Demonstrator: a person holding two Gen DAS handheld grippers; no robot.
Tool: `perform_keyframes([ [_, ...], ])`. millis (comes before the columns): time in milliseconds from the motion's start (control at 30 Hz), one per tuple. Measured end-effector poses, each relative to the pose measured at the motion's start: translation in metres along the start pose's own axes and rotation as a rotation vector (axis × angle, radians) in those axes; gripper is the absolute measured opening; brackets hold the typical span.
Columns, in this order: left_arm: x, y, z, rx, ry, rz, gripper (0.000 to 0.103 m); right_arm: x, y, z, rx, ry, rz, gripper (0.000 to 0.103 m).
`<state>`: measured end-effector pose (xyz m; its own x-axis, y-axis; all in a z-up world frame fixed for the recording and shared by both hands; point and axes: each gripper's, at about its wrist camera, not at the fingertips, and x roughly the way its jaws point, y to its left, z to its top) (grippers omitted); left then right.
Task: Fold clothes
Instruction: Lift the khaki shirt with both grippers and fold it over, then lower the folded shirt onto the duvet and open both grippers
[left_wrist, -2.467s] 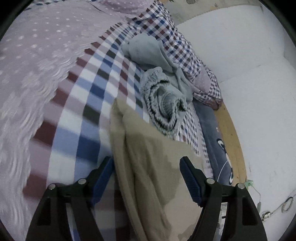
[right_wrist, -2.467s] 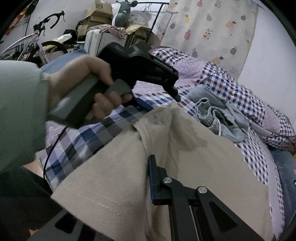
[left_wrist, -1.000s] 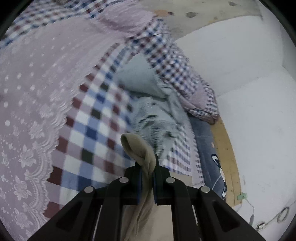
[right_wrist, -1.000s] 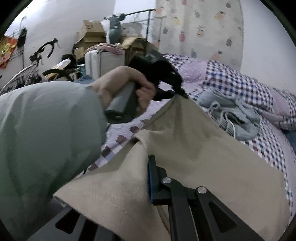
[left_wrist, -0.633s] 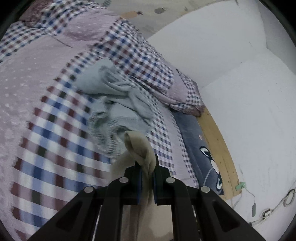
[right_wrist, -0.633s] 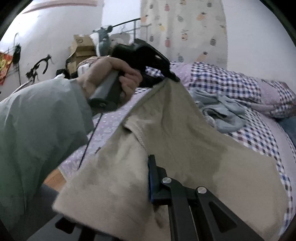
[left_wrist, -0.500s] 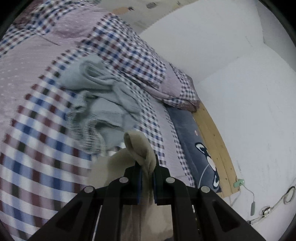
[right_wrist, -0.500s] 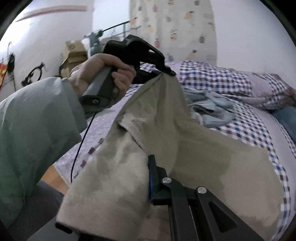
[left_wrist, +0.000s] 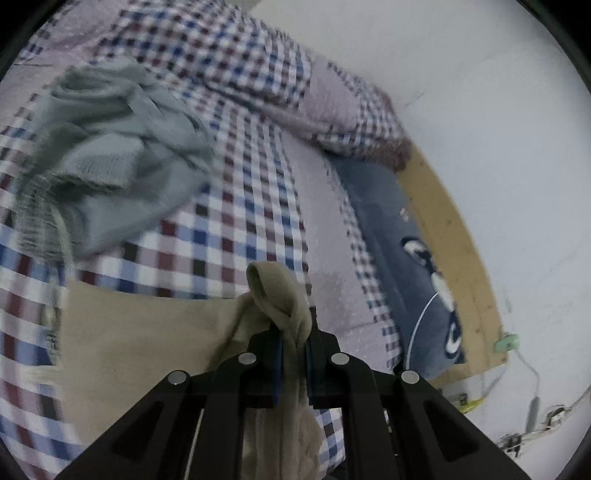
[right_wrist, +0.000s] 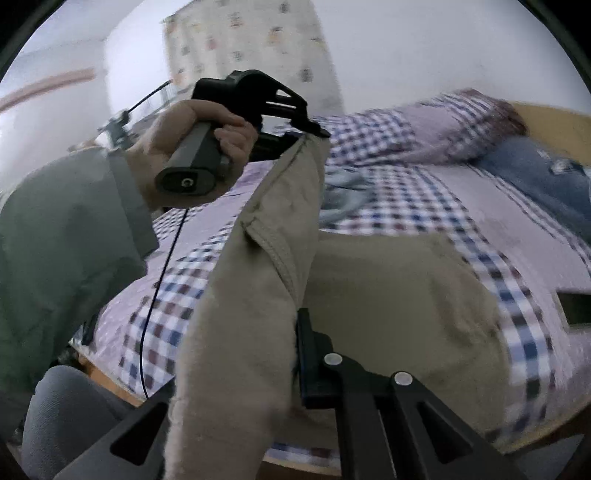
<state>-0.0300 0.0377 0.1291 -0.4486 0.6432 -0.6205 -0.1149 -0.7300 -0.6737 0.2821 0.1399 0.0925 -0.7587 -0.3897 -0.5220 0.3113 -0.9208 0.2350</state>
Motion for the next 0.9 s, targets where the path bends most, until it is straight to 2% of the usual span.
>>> perform_keyframes([
  [200,0.099,-0.017,-0.018,-0.015,0.091,0.128,0.008,0.004,-0.073,-0.019,0.179,0.043,-0.059,0.003],
  [367,0.146,-0.020,-0.030,-0.042,0.093,0.224,0.008,0.007,-0.128,-0.038,0.326,0.089,-0.089,0.003],
  [500,0.162,-0.019,-0.031,-0.076,0.085,0.232,0.009,0.011,-0.147,-0.048,0.363,0.127,-0.128,0.002],
  [600,0.170,-0.026,-0.033,-0.041,0.092,0.214,0.012,0.013,-0.172,-0.057,0.447,0.168,-0.147,0.003],
  [700,0.166,-0.029,-0.029,-0.043,0.078,0.114,0.023,0.005,-0.180,-0.059,0.470,0.167,-0.145,0.003],
  [767,0.155,-0.033,-0.025,-0.041,0.051,0.014,0.035,0.000,-0.180,-0.058,0.457,0.163,-0.145,0.003],
  [800,0.147,-0.034,-0.023,-0.033,0.034,-0.015,0.050,-0.004,-0.179,-0.059,0.454,0.163,-0.146,0.003],
  [833,0.136,-0.033,-0.022,-0.016,0.016,-0.015,0.061,-0.007,-0.178,-0.060,0.455,0.166,-0.149,0.003],
  [900,0.115,-0.030,-0.019,0.017,-0.021,-0.014,0.072,-0.011,-0.179,-0.061,0.460,0.173,-0.157,0.005],
])
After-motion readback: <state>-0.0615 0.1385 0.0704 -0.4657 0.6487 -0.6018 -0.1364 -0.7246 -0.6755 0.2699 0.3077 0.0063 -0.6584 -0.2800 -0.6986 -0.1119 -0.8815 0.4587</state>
